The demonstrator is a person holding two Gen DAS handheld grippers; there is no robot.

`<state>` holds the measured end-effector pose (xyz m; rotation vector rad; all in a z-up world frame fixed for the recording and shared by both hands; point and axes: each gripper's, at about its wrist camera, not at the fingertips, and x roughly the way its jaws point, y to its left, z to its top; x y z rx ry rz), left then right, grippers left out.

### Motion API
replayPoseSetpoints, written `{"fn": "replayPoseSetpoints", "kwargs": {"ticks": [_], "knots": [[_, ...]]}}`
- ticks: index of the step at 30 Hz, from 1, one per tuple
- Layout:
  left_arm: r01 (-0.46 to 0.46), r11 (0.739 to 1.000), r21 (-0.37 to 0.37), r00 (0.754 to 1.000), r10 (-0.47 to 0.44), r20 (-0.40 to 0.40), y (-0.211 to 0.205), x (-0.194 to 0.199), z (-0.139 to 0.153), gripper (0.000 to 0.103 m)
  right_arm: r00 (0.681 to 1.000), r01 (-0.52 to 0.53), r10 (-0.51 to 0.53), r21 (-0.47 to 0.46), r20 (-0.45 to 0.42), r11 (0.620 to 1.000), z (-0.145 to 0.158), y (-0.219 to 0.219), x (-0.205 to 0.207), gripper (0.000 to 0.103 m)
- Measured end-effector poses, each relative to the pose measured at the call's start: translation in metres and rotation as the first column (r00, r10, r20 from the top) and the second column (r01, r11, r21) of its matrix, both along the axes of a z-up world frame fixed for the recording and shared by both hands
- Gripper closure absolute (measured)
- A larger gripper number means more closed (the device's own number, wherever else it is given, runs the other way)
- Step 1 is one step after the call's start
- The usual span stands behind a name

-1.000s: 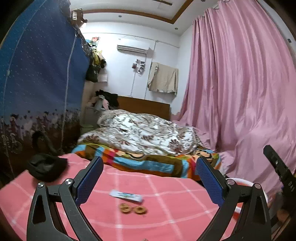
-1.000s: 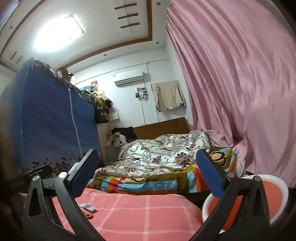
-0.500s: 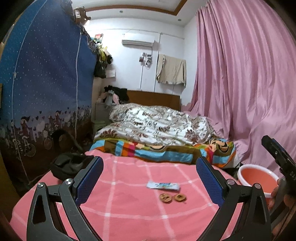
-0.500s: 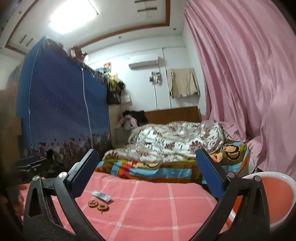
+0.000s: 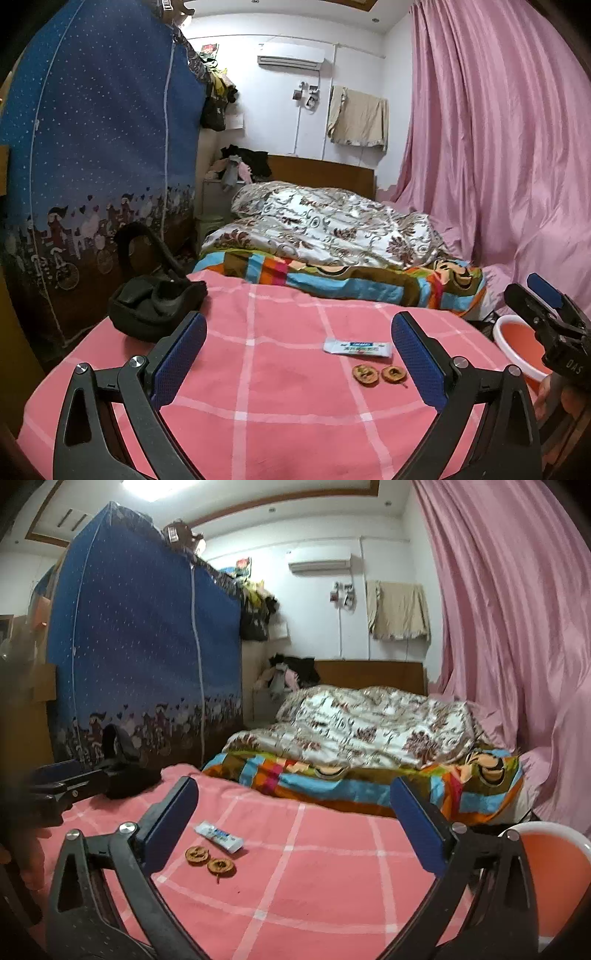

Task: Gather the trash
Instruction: 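Move both tools back toward the walnut shells on the bedspread, then lower left tool onto one walnut shell while right tool approaches another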

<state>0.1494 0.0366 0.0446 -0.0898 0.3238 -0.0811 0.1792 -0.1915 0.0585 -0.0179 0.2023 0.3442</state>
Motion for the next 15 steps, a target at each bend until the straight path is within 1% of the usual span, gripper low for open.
{"fn": "replayPoseSetpoints", "kwargs": {"ticks": [1,3,5,7,9,10,12,13,15], "knots": [[0.004,1.000,0.000,1.000,-0.004,-0.013,-0.001,0.002,-0.002,0.005,1.000,-0.010,0.010,0.000,-0.018,1.000,-0.002,0.002,0.003,0.002],[0.010,1.000,-0.004,0.999,-0.010,-0.038,0.000,0.006,-0.004,0.005,0.997,-0.034,0.034,-0.004,-0.063,0.999,-0.007,0.004,0.012,0.011],[0.029,0.999,-0.016,0.998,-0.030,-0.055,0.000,0.008,-0.006,0.006,0.993,-0.058,0.057,-0.009,-0.108,0.998,-0.012,0.007,0.019,0.018],[0.043,0.999,-0.021,0.996,-0.044,-0.076,0.000,0.012,-0.008,0.009,0.985,-0.077,0.073,-0.022,-0.155,0.997,-0.019,0.013,0.026,0.022],[0.061,0.998,-0.026,0.992,-0.063,-0.108,-0.002,0.017,-0.010,0.019,0.975,-0.102,0.093,-0.031,-0.200,0.994,-0.025,0.020,0.033,0.029],[0.070,0.997,-0.029,0.988,-0.073,-0.134,-0.003,0.021,-0.012,0.021,0.965,-0.123,0.111,-0.036,-0.237,0.992,-0.030,0.024,0.038,0.031],[0.087,0.995,-0.040,0.979,-0.093,-0.180,-0.005,0.029,-0.016,0.037,0.952,-0.144,0.125,-0.048,-0.280,0.988,-0.037,0.029,0.044,0.039],[0.098,0.994,-0.048,0.972,-0.106,-0.211,-0.006,0.034,-0.019,0.040,0.937,-0.168,0.139,-0.064,-0.321,0.984,-0.043,0.035,0.049,0.040],[0.109,0.992,-0.062,0.958,-0.121,-0.261,-0.006,0.043,-0.023,0.050,0.924,-0.180,0.140,-0.083,-0.355,0.980,-0.050,0.041,0.054,0.043]]}}
